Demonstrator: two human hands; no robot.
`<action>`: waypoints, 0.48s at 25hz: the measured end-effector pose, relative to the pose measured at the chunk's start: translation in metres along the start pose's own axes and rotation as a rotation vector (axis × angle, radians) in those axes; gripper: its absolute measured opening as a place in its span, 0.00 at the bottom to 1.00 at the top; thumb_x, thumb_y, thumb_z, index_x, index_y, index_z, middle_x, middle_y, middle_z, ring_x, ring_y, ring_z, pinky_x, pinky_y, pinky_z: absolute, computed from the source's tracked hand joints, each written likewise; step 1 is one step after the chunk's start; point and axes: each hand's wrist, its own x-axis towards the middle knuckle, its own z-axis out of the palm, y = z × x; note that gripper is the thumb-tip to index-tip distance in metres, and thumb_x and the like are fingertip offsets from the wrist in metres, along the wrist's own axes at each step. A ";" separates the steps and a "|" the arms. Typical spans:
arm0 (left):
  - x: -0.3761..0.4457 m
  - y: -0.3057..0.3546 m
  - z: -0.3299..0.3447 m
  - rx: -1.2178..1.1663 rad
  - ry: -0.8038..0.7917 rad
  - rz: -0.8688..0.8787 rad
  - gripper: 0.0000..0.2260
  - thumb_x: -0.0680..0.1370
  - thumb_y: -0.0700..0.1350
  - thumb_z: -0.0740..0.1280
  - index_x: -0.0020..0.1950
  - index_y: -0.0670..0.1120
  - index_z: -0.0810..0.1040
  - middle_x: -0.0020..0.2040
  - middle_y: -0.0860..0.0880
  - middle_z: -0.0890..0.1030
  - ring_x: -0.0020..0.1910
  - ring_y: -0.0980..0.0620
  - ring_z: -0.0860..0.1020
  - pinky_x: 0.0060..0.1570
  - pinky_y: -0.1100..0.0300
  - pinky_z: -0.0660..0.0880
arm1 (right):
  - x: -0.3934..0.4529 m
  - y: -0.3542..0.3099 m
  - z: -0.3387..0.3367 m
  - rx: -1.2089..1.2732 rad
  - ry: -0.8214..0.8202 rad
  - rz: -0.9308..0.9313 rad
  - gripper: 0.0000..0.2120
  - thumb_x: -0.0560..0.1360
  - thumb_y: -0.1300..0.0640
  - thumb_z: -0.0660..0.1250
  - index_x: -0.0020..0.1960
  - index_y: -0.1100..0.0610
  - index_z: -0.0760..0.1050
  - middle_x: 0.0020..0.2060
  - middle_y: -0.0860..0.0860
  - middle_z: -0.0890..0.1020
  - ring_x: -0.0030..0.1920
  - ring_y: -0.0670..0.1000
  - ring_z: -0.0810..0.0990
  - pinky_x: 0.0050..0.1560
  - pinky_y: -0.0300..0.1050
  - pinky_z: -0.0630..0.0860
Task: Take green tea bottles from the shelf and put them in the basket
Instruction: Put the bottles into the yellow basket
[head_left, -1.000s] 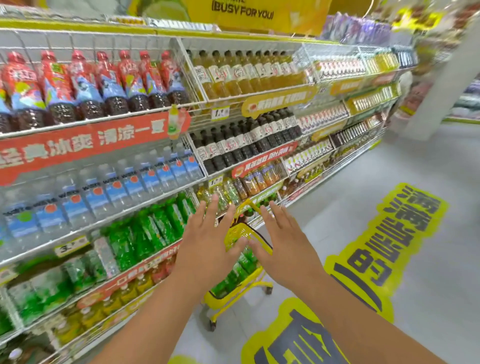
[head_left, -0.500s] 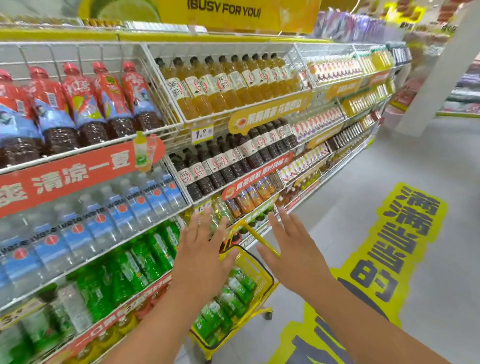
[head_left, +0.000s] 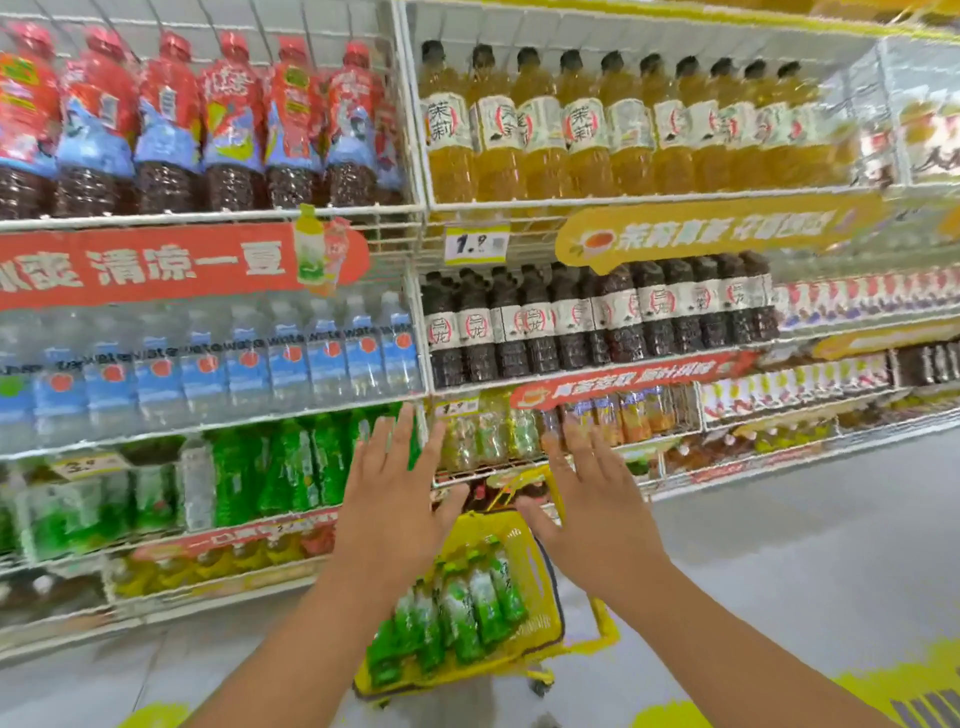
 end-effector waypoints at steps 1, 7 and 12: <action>-0.003 0.007 0.005 -0.004 -0.005 -0.048 0.34 0.79 0.68 0.48 0.83 0.54 0.54 0.83 0.45 0.48 0.82 0.41 0.49 0.79 0.42 0.53 | 0.005 0.008 0.006 0.010 -0.026 -0.039 0.39 0.79 0.28 0.44 0.83 0.48 0.48 0.83 0.51 0.43 0.82 0.55 0.38 0.81 0.56 0.45; -0.023 0.009 0.043 -0.005 -0.057 -0.238 0.33 0.79 0.65 0.51 0.81 0.51 0.61 0.82 0.43 0.55 0.81 0.40 0.55 0.78 0.43 0.56 | 0.033 0.019 0.037 0.057 -0.165 -0.194 0.39 0.78 0.30 0.43 0.83 0.48 0.44 0.83 0.51 0.39 0.82 0.55 0.36 0.81 0.55 0.43; -0.031 -0.021 0.097 -0.016 -0.142 -0.284 0.33 0.79 0.64 0.53 0.81 0.51 0.60 0.82 0.42 0.55 0.80 0.38 0.56 0.76 0.41 0.61 | 0.049 0.010 0.092 0.087 -0.252 -0.173 0.40 0.77 0.30 0.43 0.83 0.50 0.51 0.83 0.52 0.46 0.82 0.56 0.43 0.80 0.60 0.54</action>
